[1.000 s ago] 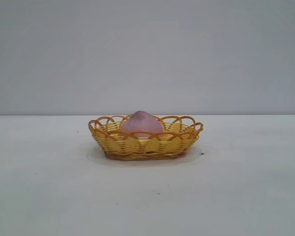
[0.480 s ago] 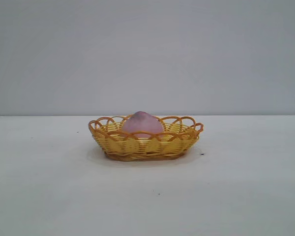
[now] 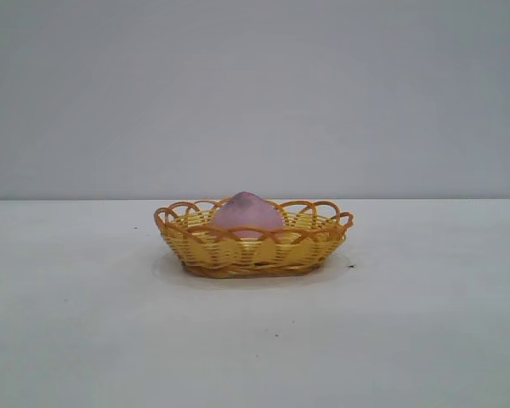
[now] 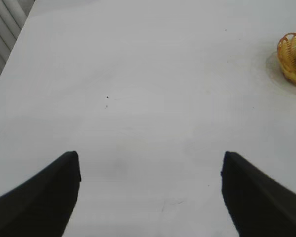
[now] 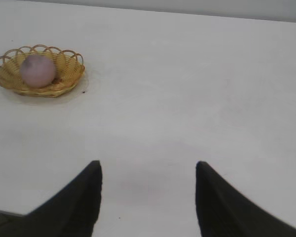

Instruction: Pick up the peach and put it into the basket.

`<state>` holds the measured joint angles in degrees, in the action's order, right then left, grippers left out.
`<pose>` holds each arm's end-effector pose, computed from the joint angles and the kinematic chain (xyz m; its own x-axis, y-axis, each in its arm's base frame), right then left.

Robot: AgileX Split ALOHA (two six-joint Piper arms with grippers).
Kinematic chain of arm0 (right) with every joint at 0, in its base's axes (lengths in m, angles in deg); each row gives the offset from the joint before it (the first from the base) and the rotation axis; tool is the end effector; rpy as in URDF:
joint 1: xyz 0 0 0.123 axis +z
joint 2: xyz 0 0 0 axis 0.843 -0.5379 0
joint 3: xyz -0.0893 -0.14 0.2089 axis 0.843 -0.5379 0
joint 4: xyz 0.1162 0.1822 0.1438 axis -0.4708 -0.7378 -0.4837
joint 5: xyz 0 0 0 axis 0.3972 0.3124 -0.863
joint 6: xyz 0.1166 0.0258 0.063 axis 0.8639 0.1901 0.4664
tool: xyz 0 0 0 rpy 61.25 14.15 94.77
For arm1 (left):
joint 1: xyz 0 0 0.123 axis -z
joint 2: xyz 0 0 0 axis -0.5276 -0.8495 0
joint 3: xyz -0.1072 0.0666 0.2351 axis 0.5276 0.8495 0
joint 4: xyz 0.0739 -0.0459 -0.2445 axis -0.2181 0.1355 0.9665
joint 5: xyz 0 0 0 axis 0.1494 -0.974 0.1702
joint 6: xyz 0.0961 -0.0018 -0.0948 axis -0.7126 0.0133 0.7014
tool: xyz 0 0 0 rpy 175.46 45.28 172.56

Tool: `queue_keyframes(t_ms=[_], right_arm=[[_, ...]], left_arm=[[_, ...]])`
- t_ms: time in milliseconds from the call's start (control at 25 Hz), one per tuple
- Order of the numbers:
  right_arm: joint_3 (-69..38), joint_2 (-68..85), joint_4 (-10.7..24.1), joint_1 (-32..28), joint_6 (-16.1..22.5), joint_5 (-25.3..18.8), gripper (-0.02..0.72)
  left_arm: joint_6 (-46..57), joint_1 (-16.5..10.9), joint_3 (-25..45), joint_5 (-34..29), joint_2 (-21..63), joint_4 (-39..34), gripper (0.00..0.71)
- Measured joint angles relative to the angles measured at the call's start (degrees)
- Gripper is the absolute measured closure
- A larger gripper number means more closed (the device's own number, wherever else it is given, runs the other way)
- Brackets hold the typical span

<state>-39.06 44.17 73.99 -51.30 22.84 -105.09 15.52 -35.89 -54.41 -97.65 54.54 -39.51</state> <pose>0.0504 0.0193 0.2493 -0.5078 -0.1115 -0.8543 -0.2221 0.9750 0.0047 0.0547 -0.0004 0.2498 -0.5065 -0.0027 -0.8622 -0.0265 0.9996 0.0125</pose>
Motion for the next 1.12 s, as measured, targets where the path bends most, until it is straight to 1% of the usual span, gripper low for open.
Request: queue_keyframes(t_ms=[160, 320, 720, 880, 1000, 1080, 1120], right_arm=[[0.0, 0.0, 0.39, 0.0, 0.47, 0.0, 0.34], [0.0, 0.0, 0.51, 0.0, 0.47, 0.0, 0.34], [0.0, 0.0, 0.51, 0.0, 0.54, 0.0, 0.34], [0.0, 0.0, -0.87, 0.0, 0.54, 0.0, 0.34], [0.0, 0.0, -0.6, 0.0, 1.38, 0.0, 0.34], [0.0, 0.0, 0.76, 0.0, 3.57, 0.0, 0.34], [0.0, 0.0, 2.01, 0.0, 4.86, 0.0, 0.34]], left_arm=[[0.0, 0.0, 0.0, 0.0, 0.0, 0.0, 0.195], [0.0, 0.81, 0.0, 0.0, 0.0, 0.0, 0.195], [0.0, 0.81, 0.0, 0.0, 0.0, 0.0, 0.195], [0.0, 0.81, 0.0, 0.0, 0.0, 0.0, 0.195], [0.0, 0.81, 0.0, 0.0, 0.0, 0.0, 0.195], [0.0, 0.81, 0.0, 0.0, 0.0, 0.0, 0.195], [0.0, 0.81, 0.0, 0.0, 0.0, 0.0, 0.195]])
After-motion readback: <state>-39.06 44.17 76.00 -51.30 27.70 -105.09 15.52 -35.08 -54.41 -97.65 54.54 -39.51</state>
